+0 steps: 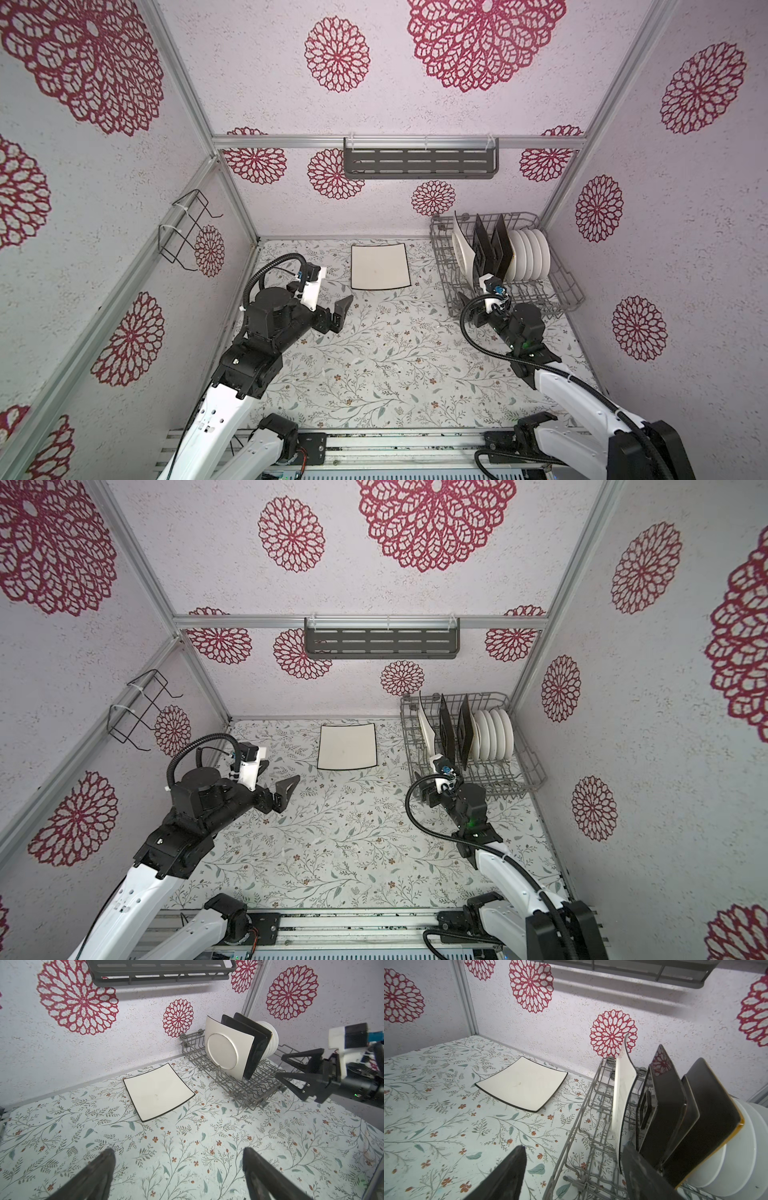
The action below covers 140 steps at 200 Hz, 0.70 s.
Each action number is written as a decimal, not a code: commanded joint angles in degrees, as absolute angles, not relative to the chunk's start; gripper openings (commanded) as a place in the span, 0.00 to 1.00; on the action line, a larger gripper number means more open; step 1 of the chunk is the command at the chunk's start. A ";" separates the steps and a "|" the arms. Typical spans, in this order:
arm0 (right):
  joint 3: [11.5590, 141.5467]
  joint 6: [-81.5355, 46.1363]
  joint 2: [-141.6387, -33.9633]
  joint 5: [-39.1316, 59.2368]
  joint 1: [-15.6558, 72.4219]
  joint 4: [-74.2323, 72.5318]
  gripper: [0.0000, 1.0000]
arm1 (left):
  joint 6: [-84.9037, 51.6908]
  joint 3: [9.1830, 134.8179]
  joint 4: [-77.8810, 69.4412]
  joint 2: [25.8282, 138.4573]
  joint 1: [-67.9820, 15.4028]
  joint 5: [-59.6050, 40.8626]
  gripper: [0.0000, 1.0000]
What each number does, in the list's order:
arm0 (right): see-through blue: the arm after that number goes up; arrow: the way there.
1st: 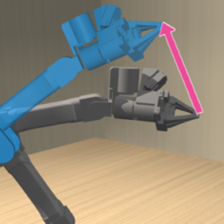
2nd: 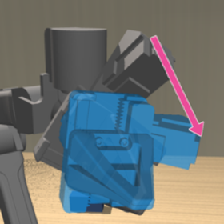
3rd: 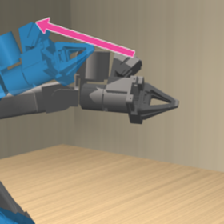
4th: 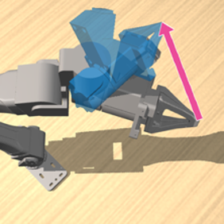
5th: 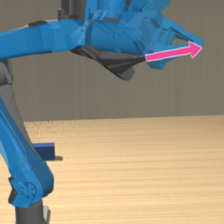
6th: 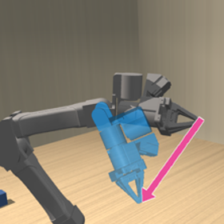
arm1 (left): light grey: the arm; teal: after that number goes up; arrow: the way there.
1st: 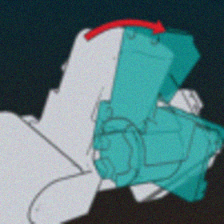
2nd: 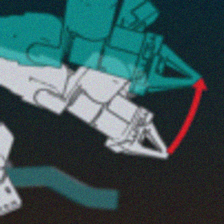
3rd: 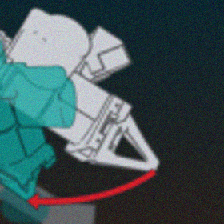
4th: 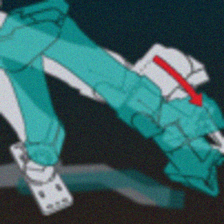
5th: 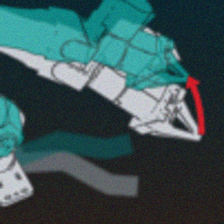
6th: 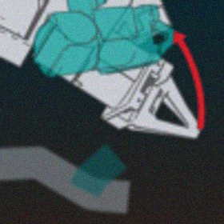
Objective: Unload the plates from the dish rack
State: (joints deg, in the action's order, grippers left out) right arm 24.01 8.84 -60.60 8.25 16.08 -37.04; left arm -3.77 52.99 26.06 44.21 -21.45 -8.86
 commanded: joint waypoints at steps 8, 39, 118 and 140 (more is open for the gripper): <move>21.80 11.32 -64.59 11.53 13.45 -52.81 0.76 | 0.13 49.97 24.09 40.96 -21.44 -15.44 0.97; 22.20 10.59 -70.35 15.66 11.09 -57.82 0.75 | 1.82 47.51 21.99 38.56 -21.45 -16.56 0.97; 26.10 9.59 -86.42 18.60 8.23 -71.67 0.71 | 0.79 48.32 24.27 39.80 -21.38 -17.33 0.97; 28.50 10.37 -90.40 18.41 7.41 -73.98 0.71 | 1.70 49.07 24.00 40.24 -21.42 -17.60 0.97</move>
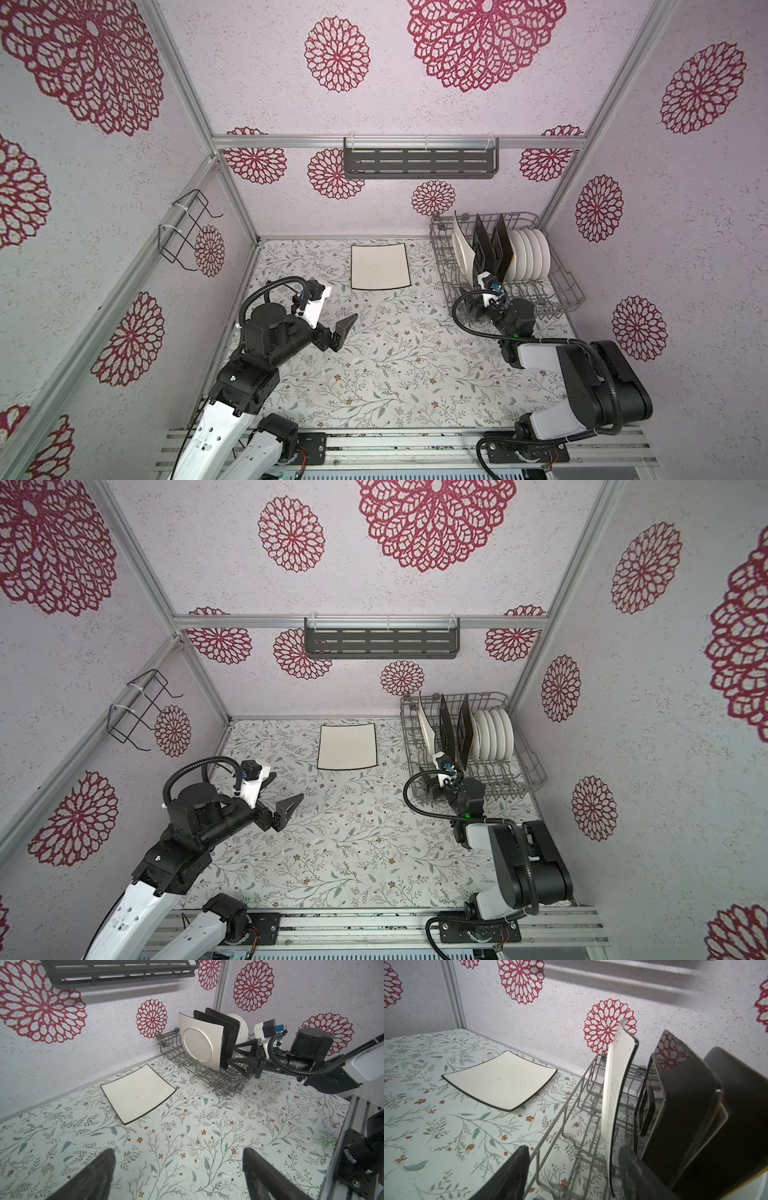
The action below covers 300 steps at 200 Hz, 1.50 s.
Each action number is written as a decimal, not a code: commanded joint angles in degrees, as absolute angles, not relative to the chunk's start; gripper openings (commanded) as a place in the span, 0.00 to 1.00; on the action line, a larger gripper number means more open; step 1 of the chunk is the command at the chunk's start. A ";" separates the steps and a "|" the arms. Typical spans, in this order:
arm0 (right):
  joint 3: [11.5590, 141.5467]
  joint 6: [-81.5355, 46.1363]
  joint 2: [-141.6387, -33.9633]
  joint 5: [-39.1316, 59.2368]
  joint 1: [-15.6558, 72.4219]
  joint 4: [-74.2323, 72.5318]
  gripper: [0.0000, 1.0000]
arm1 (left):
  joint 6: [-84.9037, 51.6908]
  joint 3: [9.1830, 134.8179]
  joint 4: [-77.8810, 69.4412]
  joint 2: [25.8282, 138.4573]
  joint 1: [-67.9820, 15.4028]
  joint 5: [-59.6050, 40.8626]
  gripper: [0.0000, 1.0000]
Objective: Unload the plates from the dish rack
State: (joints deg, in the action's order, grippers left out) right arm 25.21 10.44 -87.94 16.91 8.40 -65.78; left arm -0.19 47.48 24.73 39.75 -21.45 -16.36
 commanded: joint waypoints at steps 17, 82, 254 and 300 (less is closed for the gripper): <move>30.26 10.59 -93.39 18.41 7.03 -75.76 0.71 | 2.77 49.63 23.91 40.98 -21.40 -17.24 0.97; 34.91 10.64 -102.19 20.10 6.06 -79.09 0.69 | 3.43 53.91 26.10 46.15 -21.39 -18.07 0.97; 41.83 7.37 -114.98 16.44 5.98 -88.12 0.49 | 3.08 55.81 26.29 50.98 -21.54 -20.04 0.97; 41.62 6.90 -116.09 16.60 5.98 -89.89 0.38 | 3.46 56.80 26.73 52.47 -21.79 -21.97 0.97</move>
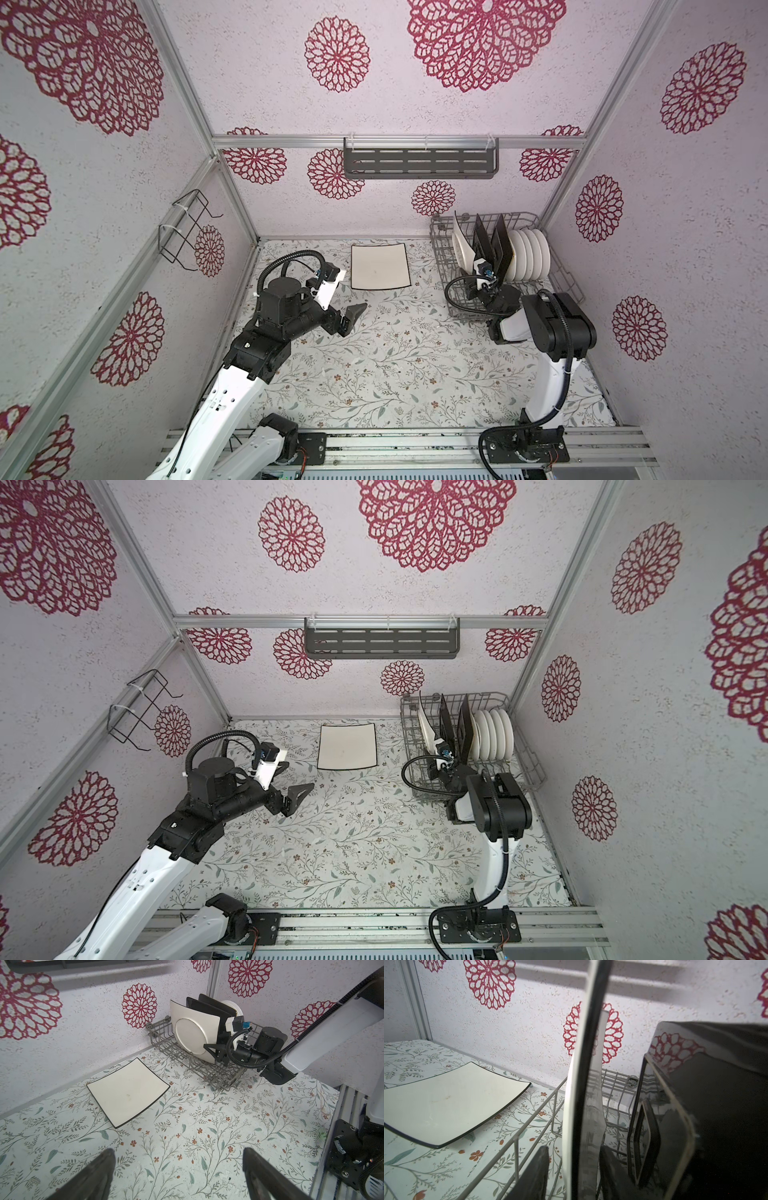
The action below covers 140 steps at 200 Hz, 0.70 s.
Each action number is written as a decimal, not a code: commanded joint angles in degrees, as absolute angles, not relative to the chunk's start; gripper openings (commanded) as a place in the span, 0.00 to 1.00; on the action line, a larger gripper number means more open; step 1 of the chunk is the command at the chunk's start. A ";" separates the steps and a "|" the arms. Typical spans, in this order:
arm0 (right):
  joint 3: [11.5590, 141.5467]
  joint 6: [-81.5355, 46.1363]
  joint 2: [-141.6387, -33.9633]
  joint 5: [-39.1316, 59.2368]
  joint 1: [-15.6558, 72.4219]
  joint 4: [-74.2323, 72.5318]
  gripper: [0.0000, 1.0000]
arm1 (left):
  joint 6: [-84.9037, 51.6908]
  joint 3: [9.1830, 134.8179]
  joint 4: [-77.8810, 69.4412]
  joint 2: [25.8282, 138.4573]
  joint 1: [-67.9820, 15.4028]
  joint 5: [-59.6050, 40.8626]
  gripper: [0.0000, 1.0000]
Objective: Unload the plates from the dish rack
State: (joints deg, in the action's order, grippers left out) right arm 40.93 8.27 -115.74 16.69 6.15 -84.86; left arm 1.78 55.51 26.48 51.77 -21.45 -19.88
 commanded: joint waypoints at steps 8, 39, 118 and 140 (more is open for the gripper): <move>41.31 7.14 -116.10 17.29 5.98 -90.51 0.37 | 3.53 56.62 26.39 52.49 -21.80 -22.33 0.97; 41.14 6.78 -116.37 17.80 5.85 -91.03 0.33 | 3.42 56.57 25.53 52.97 -21.93 -22.48 0.97; 42.73 6.18 -116.80 18.43 5.89 -88.53 0.24 | 3.43 56.85 25.33 53.70 -22.24 -22.79 0.97; 43.06 5.65 -116.99 18.36 5.86 -88.26 0.22 | 3.60 56.95 24.94 53.96 -22.37 -22.77 0.97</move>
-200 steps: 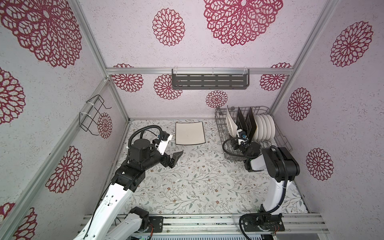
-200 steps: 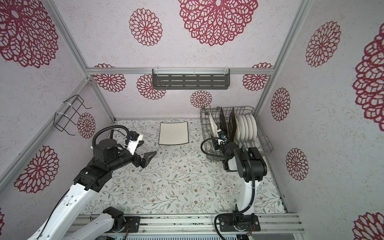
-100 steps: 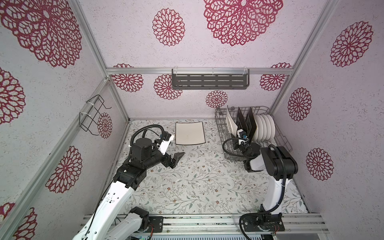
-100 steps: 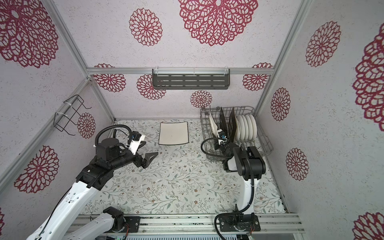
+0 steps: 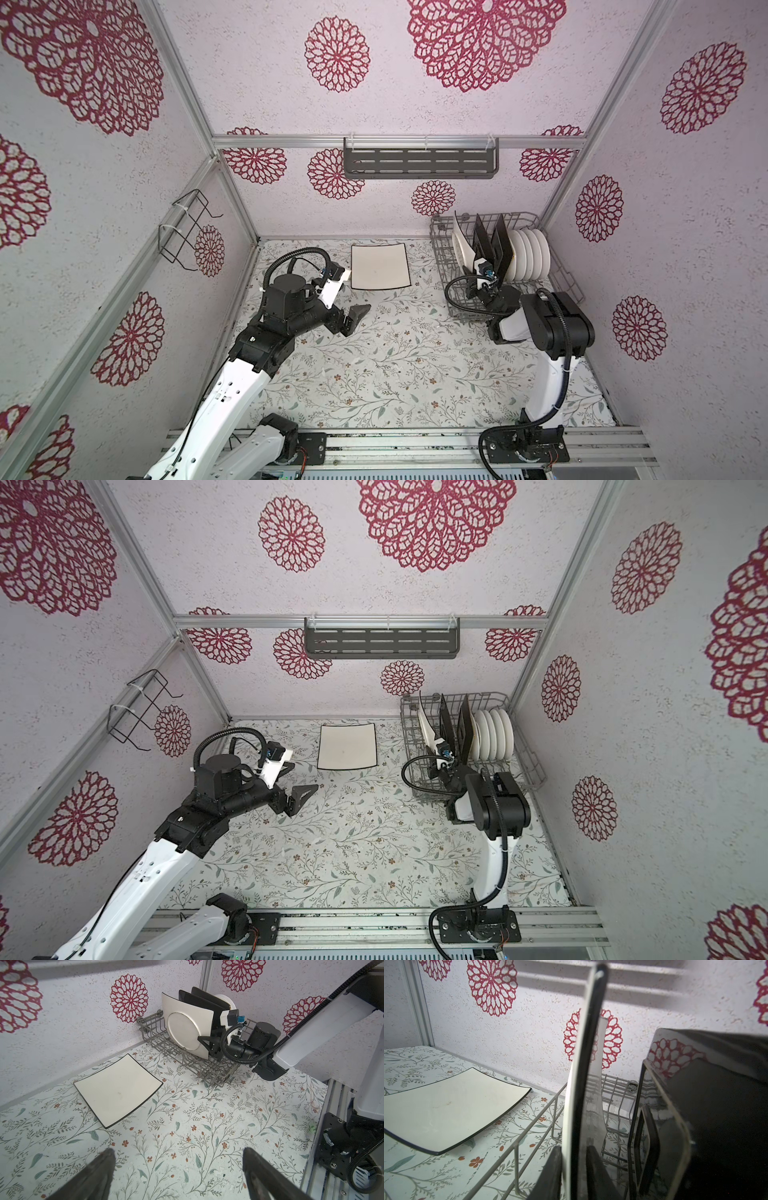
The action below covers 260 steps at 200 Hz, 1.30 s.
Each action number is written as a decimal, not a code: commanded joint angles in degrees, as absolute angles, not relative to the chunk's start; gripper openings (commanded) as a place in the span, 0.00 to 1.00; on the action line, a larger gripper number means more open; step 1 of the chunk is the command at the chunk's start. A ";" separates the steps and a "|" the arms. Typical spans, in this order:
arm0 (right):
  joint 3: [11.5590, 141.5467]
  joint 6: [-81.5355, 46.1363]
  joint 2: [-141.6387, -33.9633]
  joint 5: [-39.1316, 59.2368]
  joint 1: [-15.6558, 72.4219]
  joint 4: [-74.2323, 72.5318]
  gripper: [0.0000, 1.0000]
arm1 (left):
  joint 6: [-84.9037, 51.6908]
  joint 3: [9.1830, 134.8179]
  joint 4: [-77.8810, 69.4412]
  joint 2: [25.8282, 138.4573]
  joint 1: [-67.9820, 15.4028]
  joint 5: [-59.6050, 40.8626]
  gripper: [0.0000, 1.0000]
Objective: Unload the plates from the dish rack
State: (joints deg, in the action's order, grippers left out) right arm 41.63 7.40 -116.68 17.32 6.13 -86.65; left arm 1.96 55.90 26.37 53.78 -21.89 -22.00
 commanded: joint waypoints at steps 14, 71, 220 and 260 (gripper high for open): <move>43.23 5.46 -117.02 18.31 5.89 -87.83 0.19 | 3.77 57.04 25.11 54.13 -22.41 -22.79 0.97; 43.74 3.84 -116.68 18.36 5.84 -87.70 0.11 | 3.27 56.21 24.99 53.18 -22.47 -22.15 0.97; 43.39 -2.80 -110.23 13.75 5.95 -89.98 0.00 | 2.29 50.32 22.06 46.39 -22.77 -22.13 0.97; 43.58 -6.18 -109.05 14.56 5.98 -91.13 0.00 | 2.37 49.48 22.01 44.93 -22.76 -22.15 0.97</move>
State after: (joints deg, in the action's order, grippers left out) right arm 41.89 -1.56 -113.73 13.69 5.98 -83.50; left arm 1.87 50.17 23.70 46.02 -22.26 -21.98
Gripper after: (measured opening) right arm 0.133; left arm 0.975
